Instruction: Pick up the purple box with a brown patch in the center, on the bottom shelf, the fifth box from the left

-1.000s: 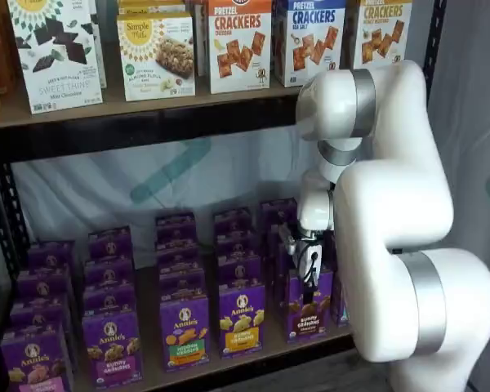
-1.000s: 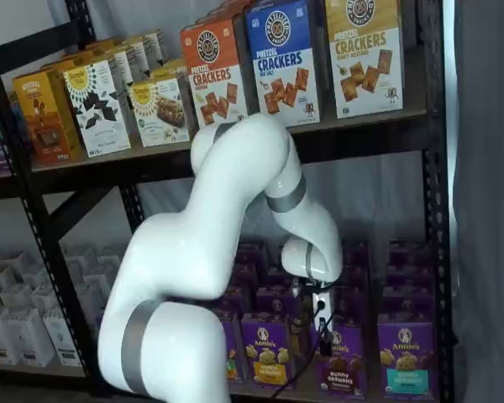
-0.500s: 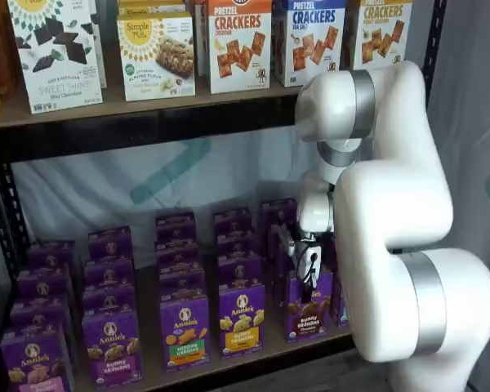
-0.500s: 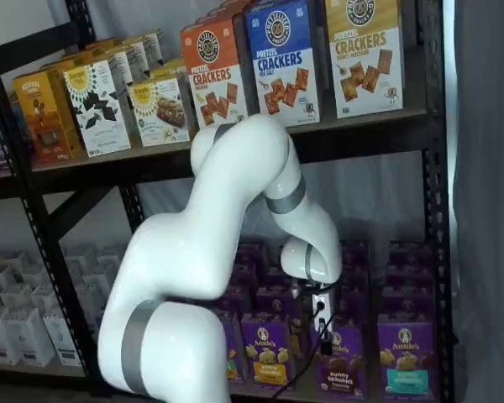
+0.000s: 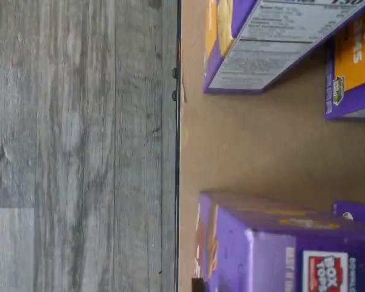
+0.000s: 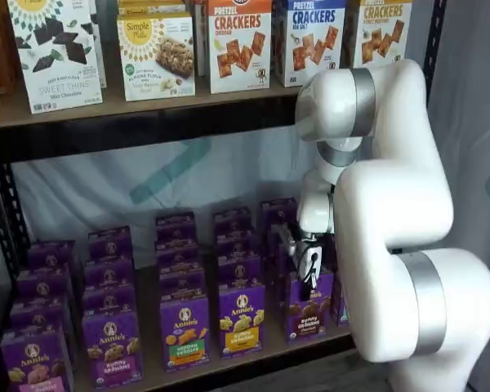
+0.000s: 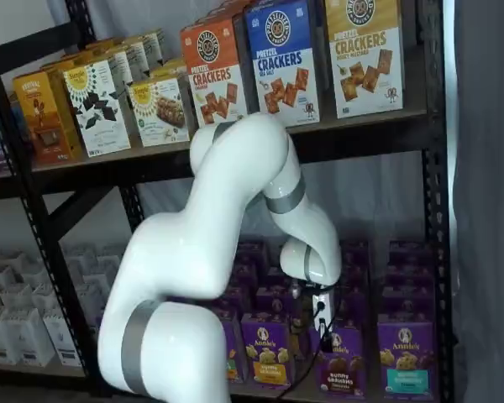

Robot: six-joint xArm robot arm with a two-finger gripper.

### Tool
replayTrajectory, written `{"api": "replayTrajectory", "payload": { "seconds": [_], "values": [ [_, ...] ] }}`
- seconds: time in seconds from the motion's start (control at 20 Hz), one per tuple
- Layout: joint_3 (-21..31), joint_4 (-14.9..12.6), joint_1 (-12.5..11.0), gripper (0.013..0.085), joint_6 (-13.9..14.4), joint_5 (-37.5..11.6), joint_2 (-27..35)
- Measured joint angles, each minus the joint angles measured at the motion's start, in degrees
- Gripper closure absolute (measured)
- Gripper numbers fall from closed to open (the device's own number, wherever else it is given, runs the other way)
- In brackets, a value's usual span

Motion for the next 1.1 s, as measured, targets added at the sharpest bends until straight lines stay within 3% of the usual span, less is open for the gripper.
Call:
{"api": "replayTrajectory", "payload": {
  "seconds": [0.2, 1.1],
  "values": [
    [0.42, 0.03, -0.01, 0.0650, -0.02, 0.18, -0.34],
    [3.62, 1.85, 0.18, 0.0650, -1.61, -1.17, -2.37]
  ]
}}
